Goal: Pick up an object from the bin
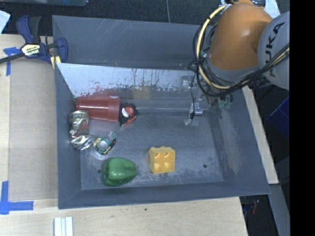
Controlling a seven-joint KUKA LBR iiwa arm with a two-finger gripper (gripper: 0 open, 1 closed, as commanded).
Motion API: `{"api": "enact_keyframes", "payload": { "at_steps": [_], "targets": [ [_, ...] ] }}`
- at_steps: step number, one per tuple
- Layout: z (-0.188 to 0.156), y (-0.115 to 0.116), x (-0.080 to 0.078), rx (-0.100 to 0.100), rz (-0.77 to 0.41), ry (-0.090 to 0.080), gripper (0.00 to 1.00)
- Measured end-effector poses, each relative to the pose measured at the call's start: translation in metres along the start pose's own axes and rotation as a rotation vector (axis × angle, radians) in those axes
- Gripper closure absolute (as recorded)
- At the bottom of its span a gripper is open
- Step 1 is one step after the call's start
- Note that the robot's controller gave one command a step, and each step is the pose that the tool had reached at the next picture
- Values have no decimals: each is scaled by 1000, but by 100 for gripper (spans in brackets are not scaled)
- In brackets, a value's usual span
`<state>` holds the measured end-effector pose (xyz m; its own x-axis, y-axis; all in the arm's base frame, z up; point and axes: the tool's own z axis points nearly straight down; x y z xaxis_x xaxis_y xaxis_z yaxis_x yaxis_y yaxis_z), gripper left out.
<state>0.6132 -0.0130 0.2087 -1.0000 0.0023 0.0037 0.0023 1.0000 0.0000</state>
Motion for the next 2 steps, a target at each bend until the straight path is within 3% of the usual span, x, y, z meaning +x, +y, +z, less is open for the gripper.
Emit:
{"api": "enact_keyframes", "payload": {
  "at_steps": [1, 2],
  "targets": [
    [-5, 0, -1, 0, 0, -8, 0],
    [87, 27, 38, 1, -118, -10, 0]
  ]
}}
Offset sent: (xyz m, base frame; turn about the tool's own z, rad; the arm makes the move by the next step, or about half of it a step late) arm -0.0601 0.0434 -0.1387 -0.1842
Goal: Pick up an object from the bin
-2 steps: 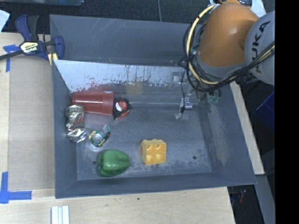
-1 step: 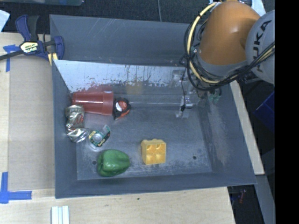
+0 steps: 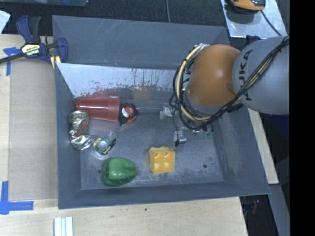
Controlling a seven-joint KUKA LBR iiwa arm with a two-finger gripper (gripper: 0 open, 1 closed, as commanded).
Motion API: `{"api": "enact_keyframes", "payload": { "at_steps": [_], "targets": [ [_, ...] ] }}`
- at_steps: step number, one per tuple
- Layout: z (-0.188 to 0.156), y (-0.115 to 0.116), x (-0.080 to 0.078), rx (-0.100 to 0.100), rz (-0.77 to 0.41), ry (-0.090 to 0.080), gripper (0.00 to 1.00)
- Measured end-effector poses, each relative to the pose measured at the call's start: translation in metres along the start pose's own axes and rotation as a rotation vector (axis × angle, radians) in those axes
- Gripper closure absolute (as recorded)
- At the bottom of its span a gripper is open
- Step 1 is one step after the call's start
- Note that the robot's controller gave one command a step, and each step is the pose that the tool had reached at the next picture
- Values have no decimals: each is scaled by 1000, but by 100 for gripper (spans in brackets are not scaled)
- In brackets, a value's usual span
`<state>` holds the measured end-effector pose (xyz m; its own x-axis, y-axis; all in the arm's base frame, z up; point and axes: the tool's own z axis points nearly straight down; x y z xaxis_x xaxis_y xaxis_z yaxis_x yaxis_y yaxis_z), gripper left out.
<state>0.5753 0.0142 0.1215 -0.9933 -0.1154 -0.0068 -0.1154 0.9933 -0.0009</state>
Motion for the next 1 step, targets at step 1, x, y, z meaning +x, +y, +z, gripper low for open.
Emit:
{"api": "enact_keyframes", "payload": {
  "at_steps": [1],
  "targets": [
    [-22, 24, 34, 1, -17, -2, 0]
  ]
}}
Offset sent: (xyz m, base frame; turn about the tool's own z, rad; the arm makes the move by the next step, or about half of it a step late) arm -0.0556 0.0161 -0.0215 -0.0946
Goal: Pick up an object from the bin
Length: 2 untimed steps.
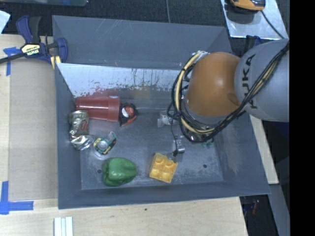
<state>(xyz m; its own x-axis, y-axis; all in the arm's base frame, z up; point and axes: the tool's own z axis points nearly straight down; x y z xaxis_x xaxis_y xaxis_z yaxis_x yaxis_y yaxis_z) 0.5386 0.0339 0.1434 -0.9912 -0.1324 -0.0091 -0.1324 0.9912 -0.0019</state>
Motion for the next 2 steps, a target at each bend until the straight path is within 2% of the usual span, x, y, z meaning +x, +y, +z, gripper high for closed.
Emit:
{"api": "enact_keyframes", "payload": {
  "at_steps": [1, 2],
  "targets": [
    [30, -1, 13, 0, -61, -1, 0],
    [65, 1, 46, 5, -375, -20, 0]
  ]
}}
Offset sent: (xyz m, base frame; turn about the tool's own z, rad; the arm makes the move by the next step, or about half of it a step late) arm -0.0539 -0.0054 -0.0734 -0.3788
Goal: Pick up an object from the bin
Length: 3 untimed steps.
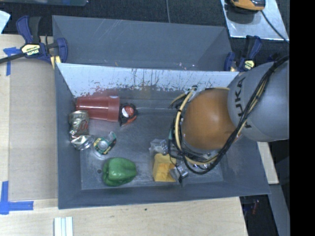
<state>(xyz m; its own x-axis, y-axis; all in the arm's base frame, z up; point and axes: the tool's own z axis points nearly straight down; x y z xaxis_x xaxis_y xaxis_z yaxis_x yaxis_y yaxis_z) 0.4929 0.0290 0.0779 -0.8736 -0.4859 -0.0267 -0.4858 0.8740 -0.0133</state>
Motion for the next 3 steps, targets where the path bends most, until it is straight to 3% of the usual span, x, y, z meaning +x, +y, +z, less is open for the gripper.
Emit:
{"api": "enact_keyframes", "payload": {
  "at_steps": [1, 2, 3],
  "targets": [
    [5, 28, -6, -3, -20, 10, 100],
    [5, 28, -6, -3, -20, 9, 100],
    [-30, 29, -5, -6, -18, 15, 100]
  ]
}}
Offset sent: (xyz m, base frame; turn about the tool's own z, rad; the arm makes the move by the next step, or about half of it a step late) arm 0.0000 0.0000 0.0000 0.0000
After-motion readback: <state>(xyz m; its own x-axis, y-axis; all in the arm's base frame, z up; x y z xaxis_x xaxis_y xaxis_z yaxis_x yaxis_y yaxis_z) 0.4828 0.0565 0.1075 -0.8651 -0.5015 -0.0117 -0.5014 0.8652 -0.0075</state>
